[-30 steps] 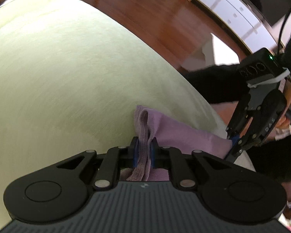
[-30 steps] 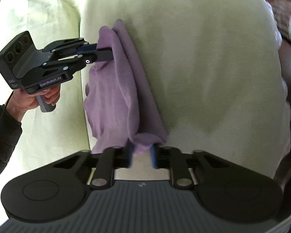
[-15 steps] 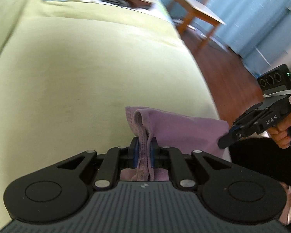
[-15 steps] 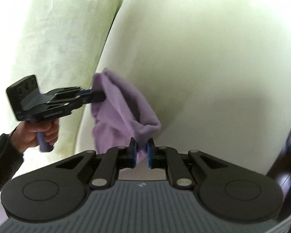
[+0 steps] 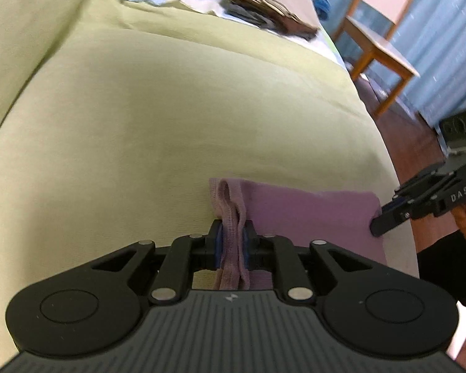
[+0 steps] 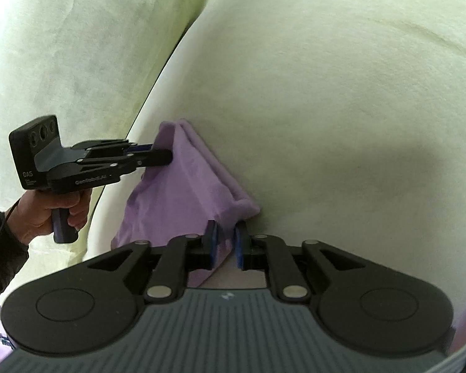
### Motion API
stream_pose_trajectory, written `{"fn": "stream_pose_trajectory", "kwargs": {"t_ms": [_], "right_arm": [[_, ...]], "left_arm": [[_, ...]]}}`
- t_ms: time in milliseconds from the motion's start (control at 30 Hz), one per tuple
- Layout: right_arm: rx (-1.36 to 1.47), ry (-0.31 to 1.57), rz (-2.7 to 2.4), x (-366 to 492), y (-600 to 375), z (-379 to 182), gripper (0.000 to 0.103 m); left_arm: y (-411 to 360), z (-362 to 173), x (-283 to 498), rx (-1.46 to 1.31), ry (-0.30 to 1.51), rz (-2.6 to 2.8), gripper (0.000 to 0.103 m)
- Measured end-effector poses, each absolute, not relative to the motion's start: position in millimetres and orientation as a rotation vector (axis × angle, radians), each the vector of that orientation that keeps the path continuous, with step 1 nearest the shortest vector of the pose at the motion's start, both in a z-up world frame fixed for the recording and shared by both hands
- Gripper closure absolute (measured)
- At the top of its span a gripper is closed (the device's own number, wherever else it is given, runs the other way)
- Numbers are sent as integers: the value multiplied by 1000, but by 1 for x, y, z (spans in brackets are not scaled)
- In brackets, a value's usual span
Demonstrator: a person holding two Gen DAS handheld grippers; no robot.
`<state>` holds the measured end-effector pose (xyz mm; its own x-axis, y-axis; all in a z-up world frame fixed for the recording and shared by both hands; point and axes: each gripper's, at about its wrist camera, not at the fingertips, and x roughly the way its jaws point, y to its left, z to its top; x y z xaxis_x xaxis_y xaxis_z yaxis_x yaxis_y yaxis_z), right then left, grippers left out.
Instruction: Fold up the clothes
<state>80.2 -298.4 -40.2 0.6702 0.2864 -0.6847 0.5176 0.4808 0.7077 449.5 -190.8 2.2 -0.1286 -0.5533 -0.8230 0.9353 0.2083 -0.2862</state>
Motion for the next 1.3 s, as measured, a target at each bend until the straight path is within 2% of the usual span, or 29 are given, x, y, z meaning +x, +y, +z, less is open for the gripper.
{"fn": "stream_pose_trajectory", "kwargs": {"t_ms": [33,67,100,233,300,367,500,600,667,833,1000,1100,1233,1300], "right_arm": [[1080,850,-180,80,-303,-40,87],[1064,832,-196,80,-308,-39,86],[1048,818,-209,81,-312,-38,82],[917,687,-246,75,-317,-26,80],[872,612,-232,74,-317,-23,74],[835,554,-206,76,-313,-25,71],[756,485,-139,87,-301,-30,71],[712,442,-75,92,-291,-36,65],[720,429,-48,89,-289,-38,65],[677,394,-23,74,-286,-28,63],[596,380,-6,52,-286,-14,56],[522,393,-1,39,-284,-9,49],[497,455,52,27,-282,-6,47],[470,480,80,18,-277,1,42]], "left_arm": [[-188,2,451,460,1048,-1351,77],[-182,4,449,440,1033,-1327,70],[-176,5,448,419,1016,-1303,68],[-124,10,428,270,910,-1179,67],[-102,9,417,226,875,-1123,65],[-81,9,406,211,848,-1053,61],[-39,9,381,152,789,-967,55],[-15,16,352,156,729,-919,53],[-2,21,330,168,694,-876,53],[29,28,278,29,743,-733,52],[45,23,218,-152,789,-577,50],[39,21,190,-165,804,-503,48],[22,23,169,-146,837,-421,48],[14,27,161,-134,831,-405,47]]}}
